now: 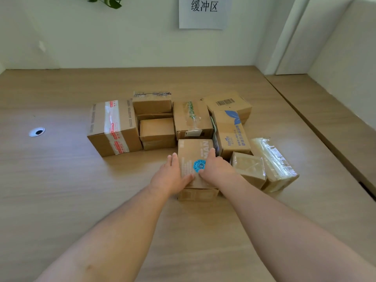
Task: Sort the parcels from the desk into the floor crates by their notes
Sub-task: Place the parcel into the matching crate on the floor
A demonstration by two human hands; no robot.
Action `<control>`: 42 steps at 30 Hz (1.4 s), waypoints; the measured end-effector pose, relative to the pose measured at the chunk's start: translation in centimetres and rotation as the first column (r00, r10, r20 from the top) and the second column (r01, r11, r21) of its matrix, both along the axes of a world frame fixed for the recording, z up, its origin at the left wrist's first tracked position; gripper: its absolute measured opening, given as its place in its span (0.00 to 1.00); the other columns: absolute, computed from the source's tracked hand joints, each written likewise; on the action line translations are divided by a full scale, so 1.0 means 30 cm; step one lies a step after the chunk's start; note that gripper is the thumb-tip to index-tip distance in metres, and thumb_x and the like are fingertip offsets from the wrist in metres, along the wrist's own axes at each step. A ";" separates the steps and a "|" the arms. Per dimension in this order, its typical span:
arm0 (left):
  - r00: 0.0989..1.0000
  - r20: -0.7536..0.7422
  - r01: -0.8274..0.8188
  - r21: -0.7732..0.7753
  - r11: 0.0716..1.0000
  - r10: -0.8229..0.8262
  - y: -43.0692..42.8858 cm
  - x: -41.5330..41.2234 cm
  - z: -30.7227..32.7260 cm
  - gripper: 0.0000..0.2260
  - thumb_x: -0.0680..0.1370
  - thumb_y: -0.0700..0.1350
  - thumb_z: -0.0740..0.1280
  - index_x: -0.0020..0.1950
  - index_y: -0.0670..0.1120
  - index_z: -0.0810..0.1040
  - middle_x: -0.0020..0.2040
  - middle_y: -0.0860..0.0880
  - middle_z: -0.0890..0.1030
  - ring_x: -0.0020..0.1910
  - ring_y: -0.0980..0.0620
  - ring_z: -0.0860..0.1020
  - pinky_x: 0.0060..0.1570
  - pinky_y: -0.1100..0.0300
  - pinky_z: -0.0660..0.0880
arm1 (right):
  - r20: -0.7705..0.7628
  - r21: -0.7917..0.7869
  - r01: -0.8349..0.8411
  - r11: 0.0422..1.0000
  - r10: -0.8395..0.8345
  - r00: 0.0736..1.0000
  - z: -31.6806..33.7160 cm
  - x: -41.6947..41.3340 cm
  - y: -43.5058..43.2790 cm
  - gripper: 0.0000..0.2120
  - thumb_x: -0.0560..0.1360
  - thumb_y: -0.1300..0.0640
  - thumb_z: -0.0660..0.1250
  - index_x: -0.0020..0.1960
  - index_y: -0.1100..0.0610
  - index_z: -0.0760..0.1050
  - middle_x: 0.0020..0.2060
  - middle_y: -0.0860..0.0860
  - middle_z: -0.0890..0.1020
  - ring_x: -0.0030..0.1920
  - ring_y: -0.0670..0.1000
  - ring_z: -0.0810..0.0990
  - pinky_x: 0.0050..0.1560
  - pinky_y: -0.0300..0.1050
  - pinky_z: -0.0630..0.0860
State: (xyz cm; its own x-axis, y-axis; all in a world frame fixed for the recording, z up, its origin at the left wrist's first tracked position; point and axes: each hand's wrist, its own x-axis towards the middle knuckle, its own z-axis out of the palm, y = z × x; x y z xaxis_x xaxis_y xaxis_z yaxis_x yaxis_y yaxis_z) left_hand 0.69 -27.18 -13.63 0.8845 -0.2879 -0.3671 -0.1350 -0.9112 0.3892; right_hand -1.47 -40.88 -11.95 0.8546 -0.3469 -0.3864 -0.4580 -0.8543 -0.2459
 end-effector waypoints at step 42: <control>0.761 -0.166 -0.608 -0.520 0.600 0.627 0.662 -0.618 0.305 0.35 0.78 0.40 0.58 0.77 0.62 0.45 0.65 0.45 0.69 0.55 0.43 0.76 0.45 0.51 0.79 | 0.205 0.613 -0.358 0.704 0.296 0.933 0.256 -0.397 0.544 0.42 0.76 0.62 0.64 0.77 0.37 0.42 0.62 0.53 0.69 0.52 0.57 0.79 0.47 0.53 0.82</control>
State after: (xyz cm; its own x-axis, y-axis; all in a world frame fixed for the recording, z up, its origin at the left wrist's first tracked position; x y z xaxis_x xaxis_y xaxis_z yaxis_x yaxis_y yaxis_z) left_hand -17.83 -7.32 -4.48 0.9314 0.1997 -0.3044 0.3627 -0.4385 0.8223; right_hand -13.37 -24.56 -4.27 0.9073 0.2580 -0.3320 -0.1304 -0.5780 -0.8055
